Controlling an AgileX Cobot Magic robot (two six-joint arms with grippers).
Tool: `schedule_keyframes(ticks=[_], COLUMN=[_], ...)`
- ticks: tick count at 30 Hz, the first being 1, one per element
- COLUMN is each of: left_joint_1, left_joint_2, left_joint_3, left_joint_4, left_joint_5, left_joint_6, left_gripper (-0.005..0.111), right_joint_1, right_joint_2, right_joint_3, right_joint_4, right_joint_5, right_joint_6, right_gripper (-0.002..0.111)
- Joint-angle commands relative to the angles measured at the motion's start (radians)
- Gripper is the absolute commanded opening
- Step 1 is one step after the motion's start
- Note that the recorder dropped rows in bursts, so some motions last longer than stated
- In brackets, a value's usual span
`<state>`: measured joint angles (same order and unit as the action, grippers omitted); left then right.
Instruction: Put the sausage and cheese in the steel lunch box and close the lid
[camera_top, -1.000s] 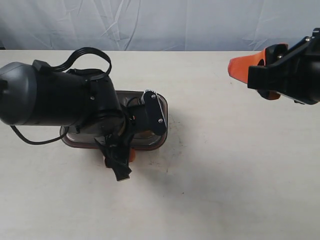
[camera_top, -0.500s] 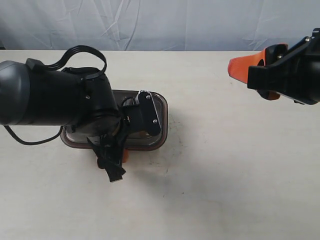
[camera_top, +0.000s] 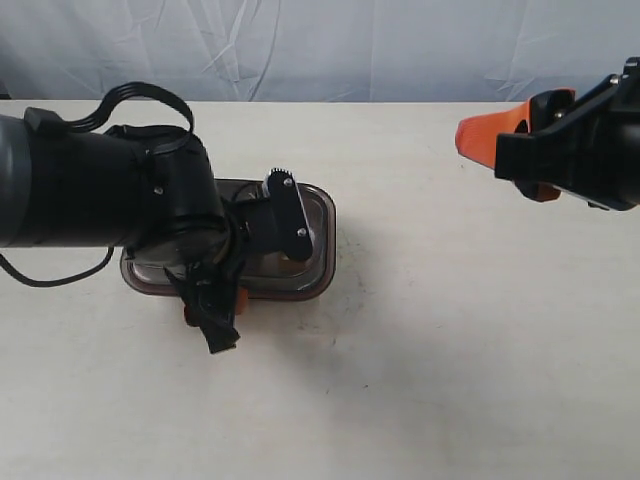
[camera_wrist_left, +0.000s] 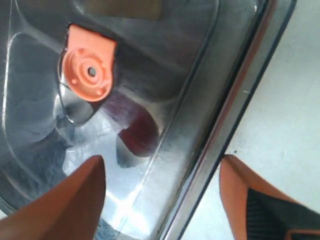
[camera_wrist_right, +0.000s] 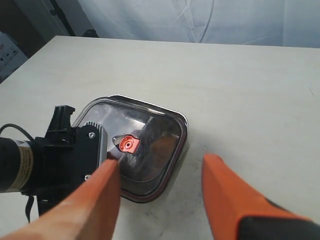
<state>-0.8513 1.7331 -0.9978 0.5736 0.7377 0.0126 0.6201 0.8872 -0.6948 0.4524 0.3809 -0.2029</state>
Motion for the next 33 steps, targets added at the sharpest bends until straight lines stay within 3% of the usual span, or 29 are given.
schedule_keyframes(ticks=[1, 12, 15, 18, 33], left_joint_1=[0.002, 0.004, 0.038, 0.075, 0.073], left_joint_2=[-0.011, -0.013, -0.013, -0.013, -0.142], left_joint_3=[0.003, -0.019, -0.019, -0.019, -0.019], left_joint_4=[0.024, 0.087, 0.098, 0.082, -0.067], left_joint_5=[-0.005, 0.024, 0.022, 0.022, 0.131], left_joint_6=[-0.027, -0.04, -0.04, -0.04, -0.037], left_gripper=[0.062, 0.062, 0.062, 0.062, 0.06], right_joint_1=[-0.003, -0.003, -0.003, -0.003, -0.003], right_joint_2=[-0.006, -0.006, -0.006, -0.006, -0.006], right_joint_3=[0.001, 0.001, 0.001, 0.001, 0.001], right_joint_4=[0.0, 0.0, 0.0, 0.0, -0.007], right_joint_5=[0.012, 0.03, 0.038, 0.038, 0.038], right_joint_6=[0.0, 0.0, 0.0, 0.0, 0.002], right_gripper=[0.049, 0.049, 0.049, 0.049, 0.049])
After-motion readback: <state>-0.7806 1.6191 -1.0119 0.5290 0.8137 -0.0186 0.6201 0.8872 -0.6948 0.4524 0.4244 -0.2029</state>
